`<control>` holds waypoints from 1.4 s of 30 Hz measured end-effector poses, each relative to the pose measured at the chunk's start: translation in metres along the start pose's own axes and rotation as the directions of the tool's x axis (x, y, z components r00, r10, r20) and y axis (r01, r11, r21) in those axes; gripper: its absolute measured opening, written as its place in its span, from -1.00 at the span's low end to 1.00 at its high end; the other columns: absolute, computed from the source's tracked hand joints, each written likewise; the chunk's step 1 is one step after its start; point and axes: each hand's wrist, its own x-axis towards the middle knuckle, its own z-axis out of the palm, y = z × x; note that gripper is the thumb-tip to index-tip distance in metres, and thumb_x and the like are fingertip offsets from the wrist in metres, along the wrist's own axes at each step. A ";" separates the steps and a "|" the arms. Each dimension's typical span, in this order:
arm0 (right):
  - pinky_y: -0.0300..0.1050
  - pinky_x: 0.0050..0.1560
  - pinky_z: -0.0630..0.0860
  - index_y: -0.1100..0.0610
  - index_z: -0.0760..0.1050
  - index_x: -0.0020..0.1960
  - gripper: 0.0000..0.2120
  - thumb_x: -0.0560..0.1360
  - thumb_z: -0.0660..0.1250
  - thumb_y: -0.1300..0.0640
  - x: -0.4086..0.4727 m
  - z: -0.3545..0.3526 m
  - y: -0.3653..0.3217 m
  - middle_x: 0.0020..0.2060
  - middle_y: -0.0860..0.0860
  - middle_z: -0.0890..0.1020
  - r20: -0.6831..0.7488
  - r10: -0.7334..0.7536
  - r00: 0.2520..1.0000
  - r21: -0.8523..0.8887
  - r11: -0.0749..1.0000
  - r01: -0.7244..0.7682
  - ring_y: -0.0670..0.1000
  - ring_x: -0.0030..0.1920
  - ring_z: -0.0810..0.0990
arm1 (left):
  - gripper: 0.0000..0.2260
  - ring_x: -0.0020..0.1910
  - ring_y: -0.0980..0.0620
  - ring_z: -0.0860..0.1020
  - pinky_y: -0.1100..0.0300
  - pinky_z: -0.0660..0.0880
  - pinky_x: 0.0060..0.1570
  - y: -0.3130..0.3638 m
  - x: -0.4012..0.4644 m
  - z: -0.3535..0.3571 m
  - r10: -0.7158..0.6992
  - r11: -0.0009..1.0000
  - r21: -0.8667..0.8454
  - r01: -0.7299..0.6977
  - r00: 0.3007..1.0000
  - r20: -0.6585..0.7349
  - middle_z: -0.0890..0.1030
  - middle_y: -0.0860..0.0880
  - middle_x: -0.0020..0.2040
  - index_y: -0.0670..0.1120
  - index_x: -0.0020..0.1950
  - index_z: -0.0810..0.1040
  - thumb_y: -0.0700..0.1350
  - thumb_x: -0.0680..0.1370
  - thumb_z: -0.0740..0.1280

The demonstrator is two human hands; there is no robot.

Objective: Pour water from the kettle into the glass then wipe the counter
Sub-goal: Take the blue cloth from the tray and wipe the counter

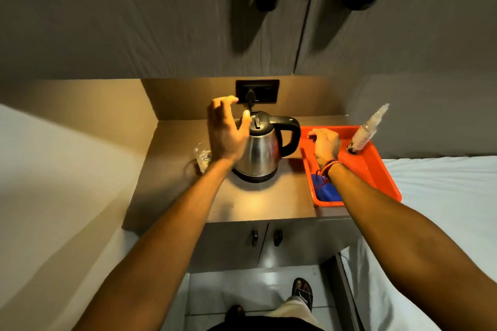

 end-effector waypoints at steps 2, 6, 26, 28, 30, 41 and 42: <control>0.01 0.14 0.52 0.31 0.70 0.02 -0.76 0.52 0.28 0.25 0.004 -0.019 0.009 0.05 0.26 0.72 0.008 0.029 1.000 -0.152 0.988 -0.028 0.21 0.11 0.65 | -0.77 0.07 -0.05 0.52 0.19 0.48 0.06 0.035 -0.005 0.024 0.121 0.988 -0.108 -0.114 0.991 0.063 0.55 -0.10 0.07 -0.16 0.14 0.54 -0.11 0.53 0.37; 0.05 0.15 0.54 0.30 0.61 0.18 -0.69 0.53 0.28 0.16 0.007 -0.059 0.028 0.14 0.29 0.66 0.026 0.176 0.984 -0.489 0.861 -0.141 0.28 0.17 0.62 | -0.84 -0.02 -0.16 0.60 -0.01 0.52 0.01 0.089 -0.048 0.072 0.254 0.961 -0.214 -0.176 0.867 0.429 0.64 -0.15 -0.02 -0.20 0.09 0.58 -0.22 0.53 0.31; -0.05 -0.14 0.43 0.10 0.48 -0.30 -0.89 0.40 0.26 0.21 -0.003 -0.088 0.043 -0.18 0.13 0.54 0.425 0.509 0.749 -0.221 0.860 -0.460 0.09 -0.17 0.48 | -0.87 -0.04 -0.10 0.62 -0.08 0.57 -0.05 0.070 -0.116 0.120 0.055 0.997 -0.017 -0.069 0.594 0.803 0.67 -0.05 -0.06 -0.09 0.05 0.52 -0.07 0.57 0.34; -0.09 -0.21 0.44 0.12 0.49 -0.21 -0.97 0.38 0.28 0.21 -0.005 -0.086 0.035 -0.20 0.12 0.56 0.467 0.471 0.749 -0.183 0.880 -0.439 0.11 -0.17 0.52 | -0.85 -0.08 -0.06 0.59 -0.04 0.55 -0.07 0.064 -0.115 0.113 0.016 0.999 -0.044 0.026 0.662 0.749 0.64 -0.03 -0.10 -0.09 0.03 0.53 -0.02 0.58 0.33; -0.07 -0.13 0.47 0.13 0.51 -0.14 -0.92 0.37 0.29 0.23 -0.005 -0.081 0.025 -0.12 0.14 0.59 0.490 0.391 0.779 -0.072 0.909 -0.411 0.15 -0.04 0.54 | -0.77 0.00 -0.02 0.53 0.06 0.52 -0.02 0.057 -0.115 0.107 -0.029 0.991 -0.067 0.112 0.693 0.720 0.60 -0.02 -0.02 -0.09 0.07 0.53 0.07 0.60 0.30; -0.21 -0.34 0.41 0.18 0.50 -0.15 -0.78 0.20 0.29 0.20 -0.084 0.011 0.005 -0.31 0.07 0.52 0.599 0.237 0.765 0.082 0.932 -0.353 0.02 -0.33 0.48 | -0.78 -0.14 0.01 0.55 0.36 0.42 -0.27 -0.009 -0.123 0.036 -0.427 0.746 -0.125 0.654 0.614 0.664 0.65 -0.05 -0.12 -0.16 0.11 0.69 -0.05 0.58 0.40; -0.21 -0.36 0.37 0.19 0.47 -0.20 -0.80 0.17 0.30 0.21 -0.096 0.023 0.008 -0.33 0.05 0.48 0.559 0.213 0.801 0.060 0.953 -0.296 -0.01 -0.34 0.43 | -0.81 -0.16 0.00 0.54 0.27 0.43 -0.24 -0.020 -0.126 0.026 -0.450 0.735 -0.126 0.666 0.618 0.644 0.65 -0.07 -0.15 -0.19 0.07 0.68 -0.11 0.55 0.44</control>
